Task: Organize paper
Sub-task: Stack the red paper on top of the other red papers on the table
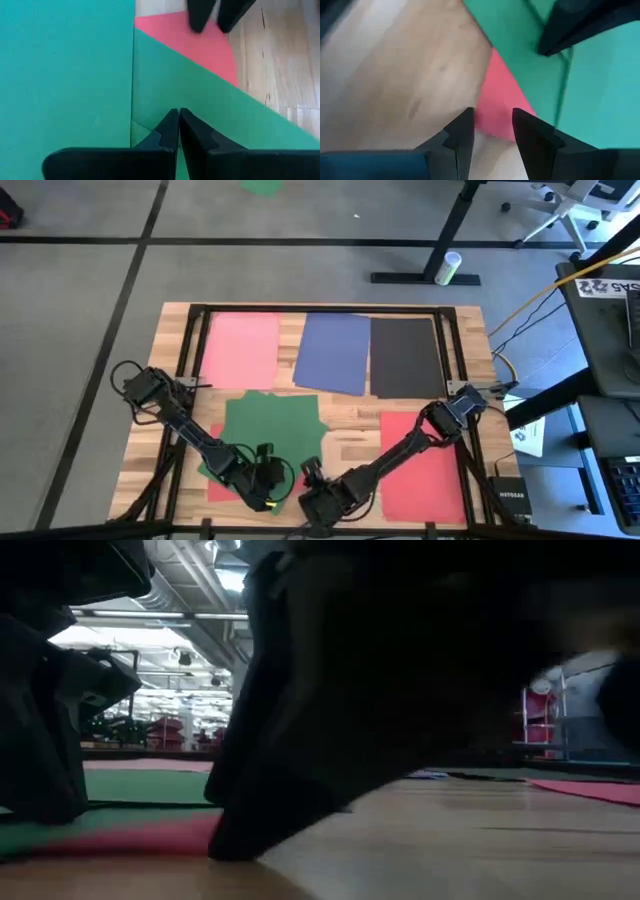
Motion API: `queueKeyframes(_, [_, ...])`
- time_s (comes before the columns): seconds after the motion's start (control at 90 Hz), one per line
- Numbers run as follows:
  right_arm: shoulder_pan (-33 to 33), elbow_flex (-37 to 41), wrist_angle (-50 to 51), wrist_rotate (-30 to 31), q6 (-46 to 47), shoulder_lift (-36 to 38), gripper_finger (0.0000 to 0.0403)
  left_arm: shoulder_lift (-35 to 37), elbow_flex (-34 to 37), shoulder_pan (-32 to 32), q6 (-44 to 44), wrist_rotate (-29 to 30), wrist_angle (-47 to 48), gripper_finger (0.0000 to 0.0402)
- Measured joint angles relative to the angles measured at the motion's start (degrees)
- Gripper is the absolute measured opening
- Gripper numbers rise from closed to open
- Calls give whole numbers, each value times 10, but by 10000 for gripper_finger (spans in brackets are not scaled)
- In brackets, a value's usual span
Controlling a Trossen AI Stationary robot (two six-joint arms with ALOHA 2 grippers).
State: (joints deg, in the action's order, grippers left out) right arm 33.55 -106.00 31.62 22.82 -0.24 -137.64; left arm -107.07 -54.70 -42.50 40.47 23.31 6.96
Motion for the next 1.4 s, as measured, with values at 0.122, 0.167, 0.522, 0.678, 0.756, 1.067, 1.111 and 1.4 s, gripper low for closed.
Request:
queueKeyframes(0.122, [-3, 1, -11, 34, -2, -2, 124, 0, 0, 0, 0, 0, 0, 0])
queueKeyframes(0.167, [-3, 2, -10, 52, -2, -3, 124, 0, 0, 0, 0, 0, 0, 0])
queueKeyframes(0.522, [8, 2, -8, 72, -2, -3, 124, 0, 0, -1, 0, 0, 0, 0])
queueKeyframes(0.678, [25, 2, -4, 76, -2, -3, 124, 0, 0, -1, 0, 0, 0, 0])
queueKeyframes(0.756, [27, 2, -2, 85, -3, -3, 124, 0, 0, -1, 0, 0, 0, 0])
queueKeyframes(1.067, [11, 2, -2, 102, -10, -3, 124, 0, 0, -1, 0, 0, -1, 0])
queueKeyframes(1.111, [12, 2, -4, 107, -19, -3, 124, 0, 0, -1, 0, 0, -1, 0])
queueKeyframes(1.4, [33, -7, -23, 153, -72, -3, 124, 0, 0, -1, -2, -1, -1, 0])
